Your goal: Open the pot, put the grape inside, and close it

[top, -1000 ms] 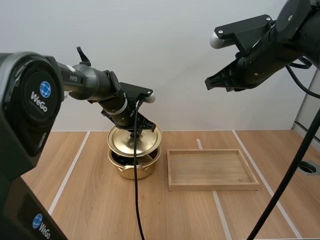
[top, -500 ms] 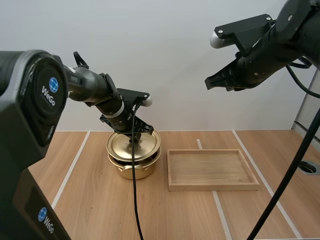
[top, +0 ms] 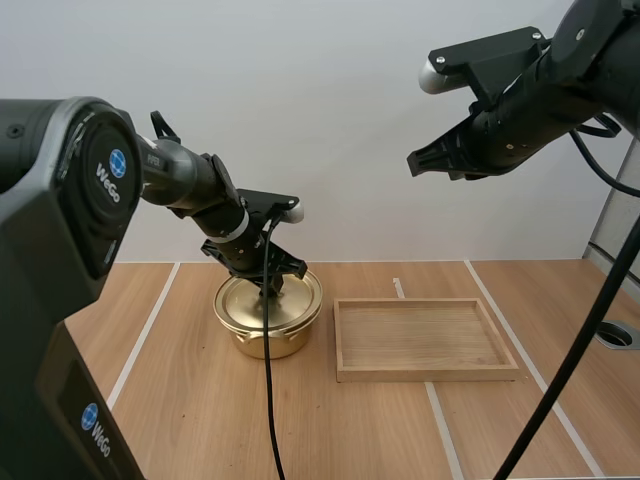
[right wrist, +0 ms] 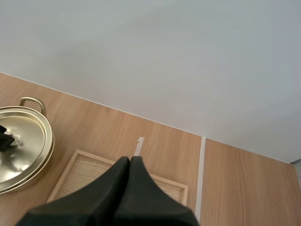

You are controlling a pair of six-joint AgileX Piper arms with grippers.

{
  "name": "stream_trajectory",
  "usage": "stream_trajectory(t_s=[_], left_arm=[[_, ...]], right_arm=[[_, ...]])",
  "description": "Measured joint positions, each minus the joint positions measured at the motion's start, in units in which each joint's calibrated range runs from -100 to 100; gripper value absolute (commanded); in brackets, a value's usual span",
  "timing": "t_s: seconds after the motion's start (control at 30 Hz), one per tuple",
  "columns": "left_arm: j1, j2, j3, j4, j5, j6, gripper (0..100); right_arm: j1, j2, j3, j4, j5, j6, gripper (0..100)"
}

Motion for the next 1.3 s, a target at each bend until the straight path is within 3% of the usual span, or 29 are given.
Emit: stream_trajectory(t_s=[0.67,0.73,0.8,0.97,1.03,1.07,1.3], left_arm=[[0.0,0.33,0.0,0.0,-0.82,0.0,1],[0.0,0.33,0.0,0.3,-0.82,0.0,8],[0.0,0.33,0.0,0.64,-0.82,0.0,22],[0.0,0.47,0.0,1.34,-0.82,0.0,80],[0.0,0.47,0.0,1.41,-0.82,0.0,96],[0.0,0.47,0.0,1.47,-0.82,0.0,100],[0.0,0.47,0.0,1.74,-0.82,0.0,100]], right_arm=[[0.0,0.0,0.0,0.0,0.0,0.0,0],[0.0,0.0,0.0,0.0,0.0,0.0,0],[0.0,0.0,0.0,0.0,0.0,0.0,0],[0.0,0.0,0.0,0.0,0.0,0.0,0],[0.0,0.0,0.0,0.0,0.0,0.0,0],[0.0,0.0,0.0,0.0,0.0,0.0,0],[0.0,0.0,0.0,0.1,0.0,0.0,0]])
